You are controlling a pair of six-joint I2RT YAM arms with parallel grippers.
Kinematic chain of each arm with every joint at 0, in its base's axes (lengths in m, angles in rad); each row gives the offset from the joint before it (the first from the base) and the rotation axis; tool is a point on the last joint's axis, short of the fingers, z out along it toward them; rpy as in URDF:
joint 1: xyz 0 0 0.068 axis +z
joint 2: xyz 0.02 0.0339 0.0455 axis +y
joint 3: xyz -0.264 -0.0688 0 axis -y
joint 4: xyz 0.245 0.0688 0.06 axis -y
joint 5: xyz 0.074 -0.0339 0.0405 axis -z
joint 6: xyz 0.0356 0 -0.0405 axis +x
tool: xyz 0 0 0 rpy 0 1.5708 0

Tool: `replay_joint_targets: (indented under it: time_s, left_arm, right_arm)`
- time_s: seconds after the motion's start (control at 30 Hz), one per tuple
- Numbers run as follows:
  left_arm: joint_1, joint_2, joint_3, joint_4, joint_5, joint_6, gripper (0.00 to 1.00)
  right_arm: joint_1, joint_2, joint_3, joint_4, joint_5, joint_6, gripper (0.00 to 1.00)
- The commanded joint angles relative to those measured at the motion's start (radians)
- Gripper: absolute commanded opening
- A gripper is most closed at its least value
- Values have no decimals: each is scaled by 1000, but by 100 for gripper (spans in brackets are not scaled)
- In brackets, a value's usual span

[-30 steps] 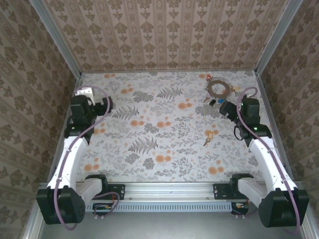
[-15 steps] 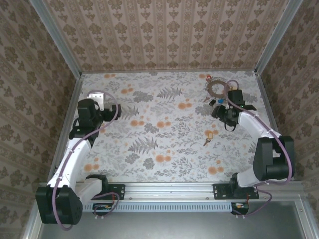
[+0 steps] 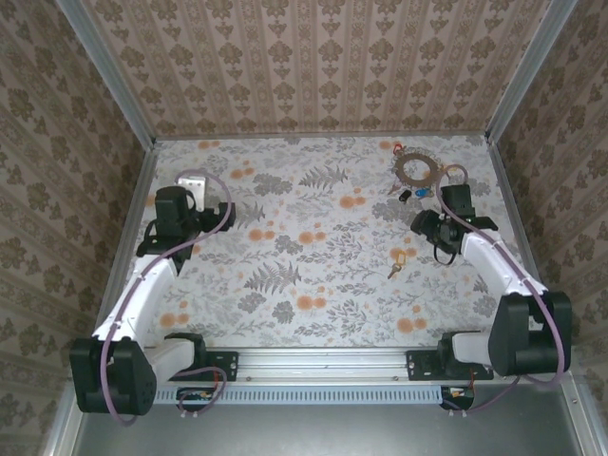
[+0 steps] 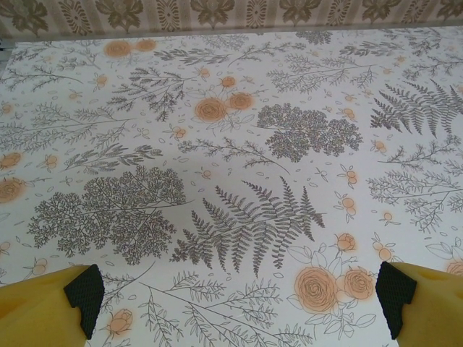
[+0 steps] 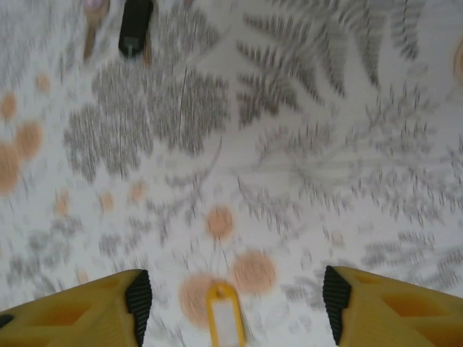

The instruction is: Put the keys on the keyring

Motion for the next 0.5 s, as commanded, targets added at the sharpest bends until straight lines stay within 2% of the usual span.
replay_joint_targets:
  time_s: [0.0, 0.17, 0.27, 0.47]
  left_arm:
    - [-10, -7, 35, -10, 21, -2, 100]
    - [-18, -10, 36, -13, 12, 1, 100]
    - [-25, -16, 35, -25, -15, 4, 100]
    - [-29, -6, 32, -29, -54, 27, 100]
  right_arm:
    - [-23, 137, 101, 145, 95, 82, 71]
    - [-44, 448, 424, 0, 314, 57, 78]
    - [-56, 644, 664, -151, 372, 12, 80]
    - [-69, 893, 965, -266, 324, -40, 82]
